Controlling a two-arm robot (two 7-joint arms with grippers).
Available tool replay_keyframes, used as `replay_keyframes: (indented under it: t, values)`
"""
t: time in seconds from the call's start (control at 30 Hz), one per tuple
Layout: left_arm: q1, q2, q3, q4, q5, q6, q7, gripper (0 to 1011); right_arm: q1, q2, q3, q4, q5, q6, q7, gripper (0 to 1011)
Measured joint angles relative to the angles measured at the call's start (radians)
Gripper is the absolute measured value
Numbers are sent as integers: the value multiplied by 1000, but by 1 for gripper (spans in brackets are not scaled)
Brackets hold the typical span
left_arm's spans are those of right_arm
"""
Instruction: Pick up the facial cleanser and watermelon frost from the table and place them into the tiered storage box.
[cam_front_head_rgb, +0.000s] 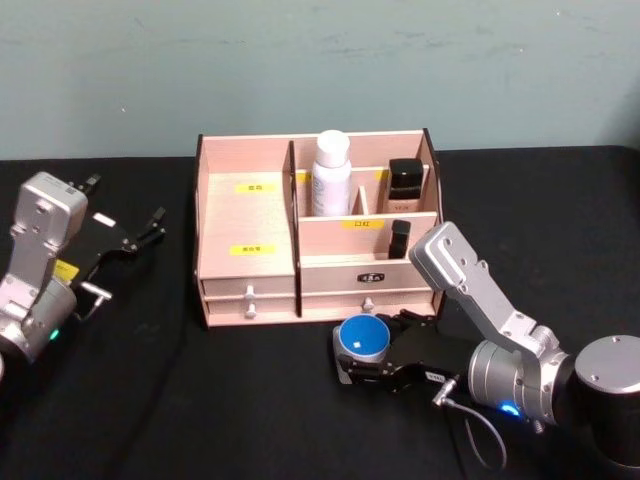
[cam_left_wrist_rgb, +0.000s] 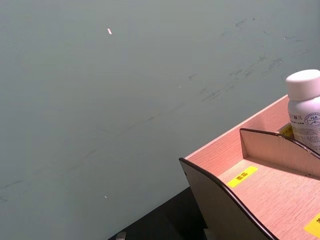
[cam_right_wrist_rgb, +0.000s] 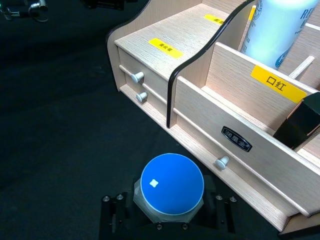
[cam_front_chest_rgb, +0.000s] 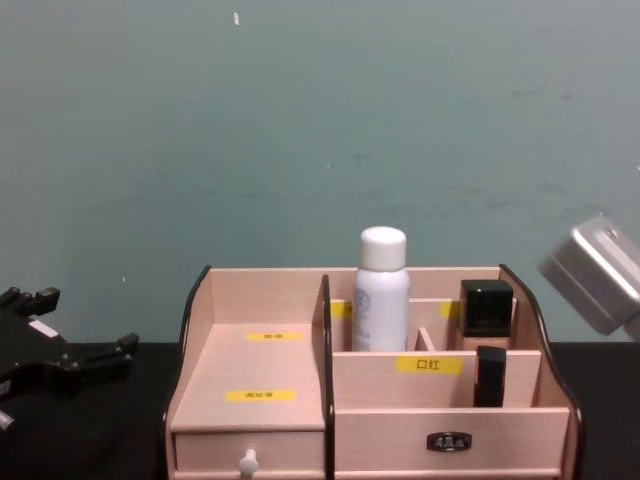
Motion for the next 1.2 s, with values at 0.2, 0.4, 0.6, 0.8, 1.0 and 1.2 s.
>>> replay_keyframes:
  t: [0.2,0.4,0.6,0.8,1.0,1.2]
  values:
    - [0,0,0,0,0,0,0,1001,0,0,0,0,1,0,1,728]
    - [0,0,0,0,0,0,0,1001,0,0,1,0,2,0,1,728]
    - [0,0,0,0,0,0,0,1001,0,0,1,0,2,-1,1,728]
    - [0,0,0,0,0,0,0,1001,-2,0,5,0,7,-14,10,728]
    - [0,0,0,0,0,0,0,1001,-2,5,10,-16,20,-34,31,728]
    - [0,0,0,0,0,0,0,1001,24,11,6,-43,26,-32,46,728]
